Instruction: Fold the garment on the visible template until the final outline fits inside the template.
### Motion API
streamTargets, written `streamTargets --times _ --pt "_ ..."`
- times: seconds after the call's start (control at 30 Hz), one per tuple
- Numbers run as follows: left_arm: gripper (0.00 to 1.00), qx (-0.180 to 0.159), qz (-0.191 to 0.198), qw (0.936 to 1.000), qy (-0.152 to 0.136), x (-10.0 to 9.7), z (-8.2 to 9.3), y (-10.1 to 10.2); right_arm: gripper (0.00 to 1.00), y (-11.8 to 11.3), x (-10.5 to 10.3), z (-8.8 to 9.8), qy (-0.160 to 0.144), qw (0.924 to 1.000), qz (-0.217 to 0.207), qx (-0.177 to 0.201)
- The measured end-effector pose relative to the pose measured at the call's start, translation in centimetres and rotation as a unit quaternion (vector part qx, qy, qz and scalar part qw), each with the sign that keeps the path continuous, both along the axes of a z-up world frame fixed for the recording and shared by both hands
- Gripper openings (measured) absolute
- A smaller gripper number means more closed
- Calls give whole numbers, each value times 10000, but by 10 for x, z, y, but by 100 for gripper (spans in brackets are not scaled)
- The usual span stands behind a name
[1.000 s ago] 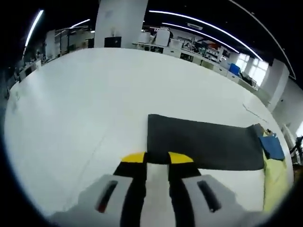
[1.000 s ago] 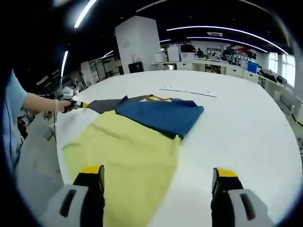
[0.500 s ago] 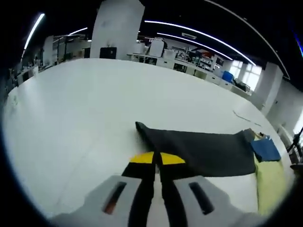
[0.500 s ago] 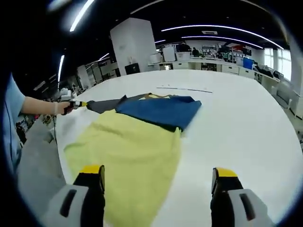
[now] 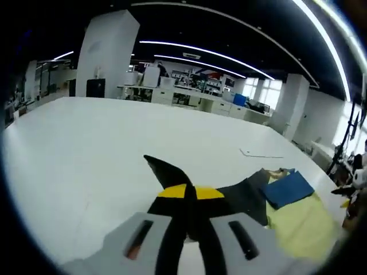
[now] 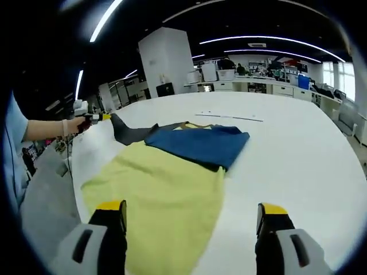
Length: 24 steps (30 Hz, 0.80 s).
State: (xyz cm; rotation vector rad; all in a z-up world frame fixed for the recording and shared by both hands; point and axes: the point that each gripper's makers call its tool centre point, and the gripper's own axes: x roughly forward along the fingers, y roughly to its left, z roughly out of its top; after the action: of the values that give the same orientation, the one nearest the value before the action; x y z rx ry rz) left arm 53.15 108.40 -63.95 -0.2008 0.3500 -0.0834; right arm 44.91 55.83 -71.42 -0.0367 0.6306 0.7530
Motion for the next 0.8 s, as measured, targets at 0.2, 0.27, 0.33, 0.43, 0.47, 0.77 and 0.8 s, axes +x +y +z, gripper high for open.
streamTargets --times 0.2,0.27,0.33,0.43,0.47,0.77,0.8 --pt "0 -75 -625 9974 -363 21 37 -56 95 1 1 3 -30 10000 -11 90" --pt "0 -38 -845 9956 -403 27 42 -77 95 1 1 5 -63 9999 -25 128" --pt "0 14 -1096 9930 -430 30 43 -100 95 -1 1 5 -73 9998 -55 168" --pt "0 -63 -1281 9906 -474 35 44 -127 95 -5 0 4 -49 9997 -142 216" --pt "0 -98 -1326 9899 -495 38 45 -137 95 -6 0 4 -62 9995 -172 262" --pt "0 -371 -1731 9825 -577 47 44 -221 93 -12 -4 -3 -82 9985 -305 439" --pt "0 -396 -1783 9815 -579 47 43 -228 92 -12 -5 -7 -5 9984 -337 461"
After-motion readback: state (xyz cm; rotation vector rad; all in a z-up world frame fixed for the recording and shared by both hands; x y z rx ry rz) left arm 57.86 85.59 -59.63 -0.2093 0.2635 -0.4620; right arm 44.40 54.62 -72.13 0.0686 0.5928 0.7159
